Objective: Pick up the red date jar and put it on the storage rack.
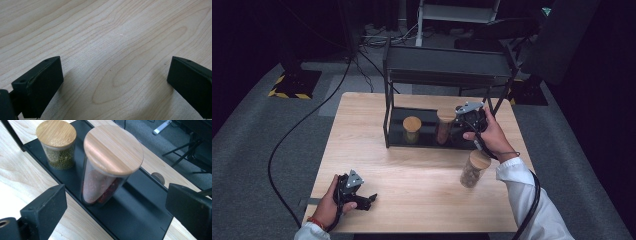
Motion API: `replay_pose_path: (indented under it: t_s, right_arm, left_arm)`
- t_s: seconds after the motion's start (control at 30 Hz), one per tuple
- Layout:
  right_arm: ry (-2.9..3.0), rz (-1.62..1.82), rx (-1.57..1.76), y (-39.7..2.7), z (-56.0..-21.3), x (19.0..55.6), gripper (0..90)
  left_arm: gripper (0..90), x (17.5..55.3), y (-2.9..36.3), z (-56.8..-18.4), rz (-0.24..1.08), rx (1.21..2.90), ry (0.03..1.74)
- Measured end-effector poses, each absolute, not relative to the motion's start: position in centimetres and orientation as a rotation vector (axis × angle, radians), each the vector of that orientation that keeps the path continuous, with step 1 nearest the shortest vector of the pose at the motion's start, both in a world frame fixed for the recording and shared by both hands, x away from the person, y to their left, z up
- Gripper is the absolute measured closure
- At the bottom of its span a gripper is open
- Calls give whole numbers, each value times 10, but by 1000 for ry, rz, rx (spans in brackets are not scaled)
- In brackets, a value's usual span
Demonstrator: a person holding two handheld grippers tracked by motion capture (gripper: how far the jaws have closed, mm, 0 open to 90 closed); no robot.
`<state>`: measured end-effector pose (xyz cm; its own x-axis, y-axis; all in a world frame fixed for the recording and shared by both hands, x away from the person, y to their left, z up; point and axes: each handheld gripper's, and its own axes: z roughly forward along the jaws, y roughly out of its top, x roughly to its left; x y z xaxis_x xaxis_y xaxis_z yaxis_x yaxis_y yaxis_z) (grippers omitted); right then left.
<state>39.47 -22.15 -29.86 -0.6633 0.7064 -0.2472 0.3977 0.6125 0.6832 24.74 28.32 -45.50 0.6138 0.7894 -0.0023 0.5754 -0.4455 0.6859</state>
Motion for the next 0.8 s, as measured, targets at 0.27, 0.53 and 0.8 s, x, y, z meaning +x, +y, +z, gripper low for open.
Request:
replay_pose_path:
  t_s: [0.27, 0.53, 0.8]
  right_arm:
    - [2307, 832, 860, -236, -302, 380, 36]
    - [2282, 856, 870, -258, -304, 364, 36]
    - [2248, 919, 890, -280, -305, 345, 36]
  left_arm:
    - [1, 247, 283, -455, 421, 2181, 1068]
    - [1, 247, 283, -455, 421, 2181, 1069]
    - [0, 247, 283, -455, 420, 2180, 1069]
